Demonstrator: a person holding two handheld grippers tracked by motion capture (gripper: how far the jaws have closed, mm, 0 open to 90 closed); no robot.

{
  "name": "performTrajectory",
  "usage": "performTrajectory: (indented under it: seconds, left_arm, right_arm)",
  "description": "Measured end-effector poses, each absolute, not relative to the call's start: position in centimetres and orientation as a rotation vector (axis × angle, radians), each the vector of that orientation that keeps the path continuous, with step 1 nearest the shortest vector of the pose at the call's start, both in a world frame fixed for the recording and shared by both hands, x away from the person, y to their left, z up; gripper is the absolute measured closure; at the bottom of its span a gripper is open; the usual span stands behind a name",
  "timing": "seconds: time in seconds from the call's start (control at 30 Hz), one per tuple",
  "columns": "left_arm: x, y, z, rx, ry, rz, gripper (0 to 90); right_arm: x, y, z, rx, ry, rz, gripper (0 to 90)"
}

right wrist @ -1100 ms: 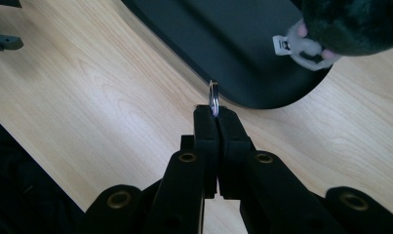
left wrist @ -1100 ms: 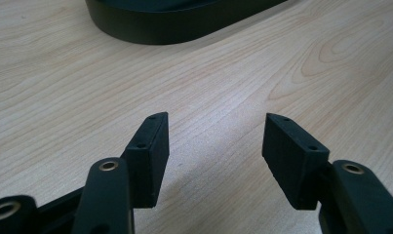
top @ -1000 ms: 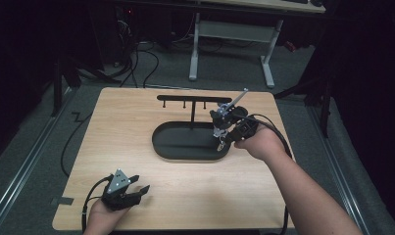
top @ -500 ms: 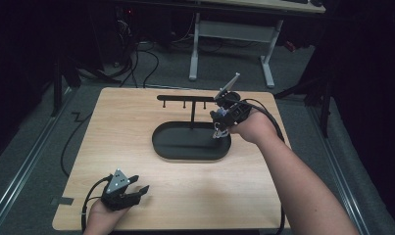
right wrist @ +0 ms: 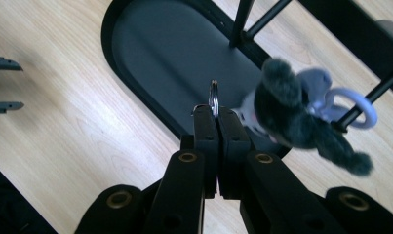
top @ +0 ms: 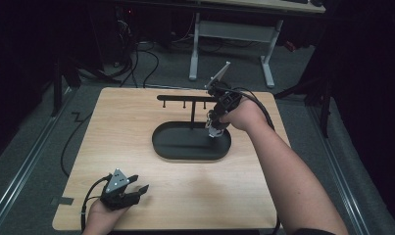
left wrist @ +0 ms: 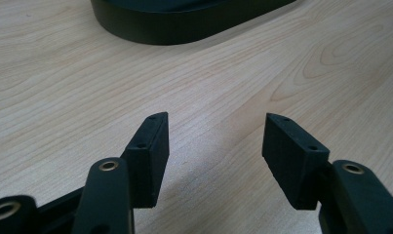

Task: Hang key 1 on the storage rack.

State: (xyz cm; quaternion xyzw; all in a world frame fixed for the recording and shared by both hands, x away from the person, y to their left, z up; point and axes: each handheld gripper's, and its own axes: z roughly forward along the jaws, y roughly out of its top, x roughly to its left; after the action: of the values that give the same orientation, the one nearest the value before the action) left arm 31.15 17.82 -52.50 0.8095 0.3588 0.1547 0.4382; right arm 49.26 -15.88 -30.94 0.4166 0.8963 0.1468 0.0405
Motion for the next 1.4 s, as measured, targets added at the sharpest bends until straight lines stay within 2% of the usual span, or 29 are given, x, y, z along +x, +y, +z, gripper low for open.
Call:
performTrajectory:
  seconds: [0.57,1.2,1.27,1.33,1.4]
  left_arm:
    - [31.2,17.9,-52.5,2.014,0.894,0.383,43.8]
    - [31.1,17.7,-52.6,2.022,0.887,0.372,43.7]
    - [31.2,17.7,-52.6,2.023,0.889,0.371,43.7]
    - [31.2,17.8,-52.7,2.023,0.889,0.369,43.7]
    - [31.2,17.8,-52.7,2.022,0.891,0.368,43.7]
  right_arm:
    - [52.1,-14.8,-31.2,1.317,2.736,0.472,89.2]
    - [53.5,-15.7,-31.7,1.369,2.694,0.514,88.8]
    - [53.7,-15.7,-31.8,1.376,2.666,0.523,87.4]
    - [53.7,-15.7,-31.7,1.387,2.649,0.557,81.7]
    - [53.6,-15.9,-31.6,1.387,2.639,0.569,82.1]
